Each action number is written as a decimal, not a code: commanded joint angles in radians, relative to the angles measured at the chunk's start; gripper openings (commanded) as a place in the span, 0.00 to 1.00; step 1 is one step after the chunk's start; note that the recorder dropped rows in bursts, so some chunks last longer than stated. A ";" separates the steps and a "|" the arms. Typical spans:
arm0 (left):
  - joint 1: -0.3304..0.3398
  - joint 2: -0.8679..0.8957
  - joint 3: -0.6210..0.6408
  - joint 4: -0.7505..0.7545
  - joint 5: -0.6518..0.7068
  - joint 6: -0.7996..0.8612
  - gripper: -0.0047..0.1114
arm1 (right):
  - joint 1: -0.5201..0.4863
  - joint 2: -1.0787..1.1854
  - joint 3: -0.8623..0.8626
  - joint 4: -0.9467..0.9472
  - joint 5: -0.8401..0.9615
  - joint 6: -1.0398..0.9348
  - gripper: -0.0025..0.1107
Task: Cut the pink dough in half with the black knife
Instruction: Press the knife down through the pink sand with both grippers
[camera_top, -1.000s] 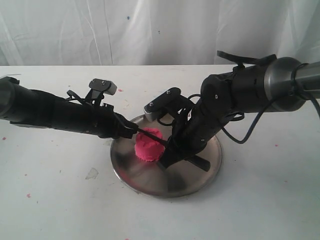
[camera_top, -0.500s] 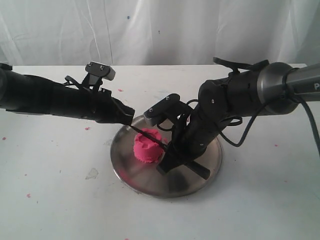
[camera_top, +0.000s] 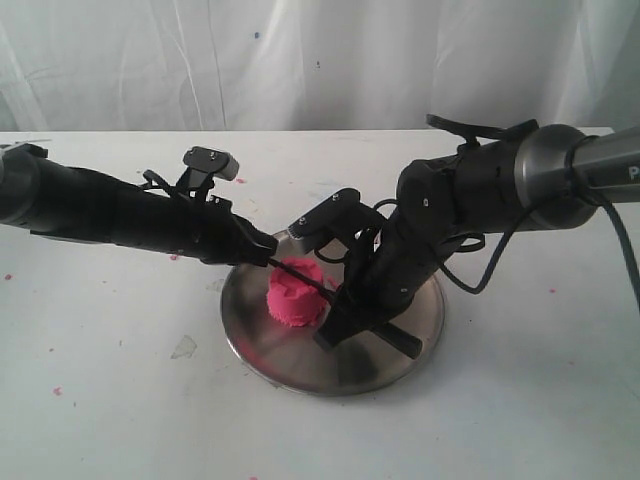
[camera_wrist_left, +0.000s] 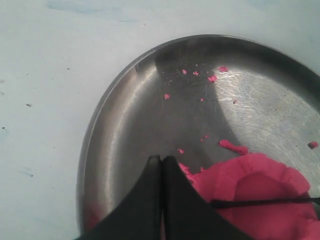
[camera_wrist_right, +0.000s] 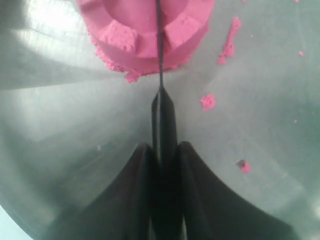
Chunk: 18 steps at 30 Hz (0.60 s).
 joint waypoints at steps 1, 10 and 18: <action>-0.005 0.020 0.006 0.035 0.039 -0.022 0.04 | 0.001 0.002 0.001 0.003 0.022 -0.009 0.02; -0.005 0.024 0.006 0.044 0.039 -0.027 0.04 | 0.001 -0.007 0.001 0.003 0.024 -0.009 0.02; -0.005 0.024 0.006 0.052 0.049 -0.033 0.04 | 0.001 -0.003 0.001 0.005 0.030 -0.006 0.02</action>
